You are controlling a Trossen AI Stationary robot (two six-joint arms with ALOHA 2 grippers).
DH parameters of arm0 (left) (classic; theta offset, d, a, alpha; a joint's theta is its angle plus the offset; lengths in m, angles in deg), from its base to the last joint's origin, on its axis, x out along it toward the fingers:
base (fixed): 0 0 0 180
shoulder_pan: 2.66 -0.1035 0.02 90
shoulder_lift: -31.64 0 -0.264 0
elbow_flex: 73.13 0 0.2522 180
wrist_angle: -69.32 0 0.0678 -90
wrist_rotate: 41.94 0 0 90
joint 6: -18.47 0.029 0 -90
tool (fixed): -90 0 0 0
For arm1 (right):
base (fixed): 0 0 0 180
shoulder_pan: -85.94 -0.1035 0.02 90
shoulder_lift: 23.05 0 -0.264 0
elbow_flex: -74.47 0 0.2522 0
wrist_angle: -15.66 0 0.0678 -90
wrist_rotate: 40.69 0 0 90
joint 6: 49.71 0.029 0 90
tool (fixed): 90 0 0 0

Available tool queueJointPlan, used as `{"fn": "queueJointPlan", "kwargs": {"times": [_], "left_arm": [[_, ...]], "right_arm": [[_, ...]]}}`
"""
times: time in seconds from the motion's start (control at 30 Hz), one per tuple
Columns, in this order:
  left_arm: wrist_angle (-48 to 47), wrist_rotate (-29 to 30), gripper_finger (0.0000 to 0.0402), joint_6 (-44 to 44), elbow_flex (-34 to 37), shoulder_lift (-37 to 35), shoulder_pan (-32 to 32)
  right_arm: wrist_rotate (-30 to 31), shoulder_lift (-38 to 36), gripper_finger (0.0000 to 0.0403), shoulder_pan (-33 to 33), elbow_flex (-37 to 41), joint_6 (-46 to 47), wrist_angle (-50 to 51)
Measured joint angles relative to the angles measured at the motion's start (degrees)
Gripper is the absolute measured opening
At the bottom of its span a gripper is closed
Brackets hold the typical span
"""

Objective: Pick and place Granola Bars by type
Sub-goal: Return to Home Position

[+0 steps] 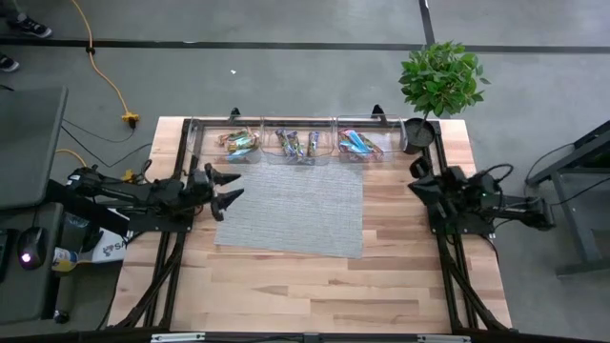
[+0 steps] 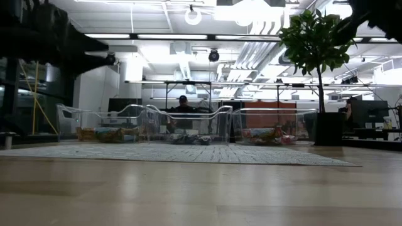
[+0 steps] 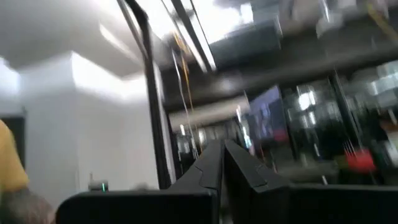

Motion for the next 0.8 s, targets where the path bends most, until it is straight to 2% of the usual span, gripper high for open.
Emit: {"fn": "queueJointPlan", "kwargs": {"times": [0.07,0.13,0.37,0.47,0.67,0.73,0.8], "left_arm": [[3.3,-3.8,0.0257,0.2,0.7,-0.3,0.0],[1.1,-6.6,0.0257,0.1,0.6,-0.5,0.0],[-8.0,-8.0,0.0257,-0.5,0.6,-0.2,0.0],[-8.9,-13.3,0.0256,0.2,0.4,0.3,0.0],[-11.5,-31.5,0.0256,4.7,0.4,0.3,0.0],[-11.5,-34.2,0.0257,7.0,0.4,0.4,0.0],[-11.4,-34.4,0.0256,8.6,0.4,0.3,0.0]], "right_arm": [[0.0,0.0,0.0000,0.0,0.0,0.0,4.7],[0.1,0.0,0.0000,0.0,0.0,0.0,7.5],[-3.2,0.0,0.0000,0.0,0.0,-4.0,22.9],[-3.7,0.0,0.0000,0.0,0.0,-0.6,25.7],[-4.3,0.0,0.0000,0.0,0.0,4.8,26.0],[-4.0,0.0,0.0000,0.0,0.0,5.7,26.1],[-2.4,0.0,0.0001,-0.1,0.0,11.4,25.5]]}}
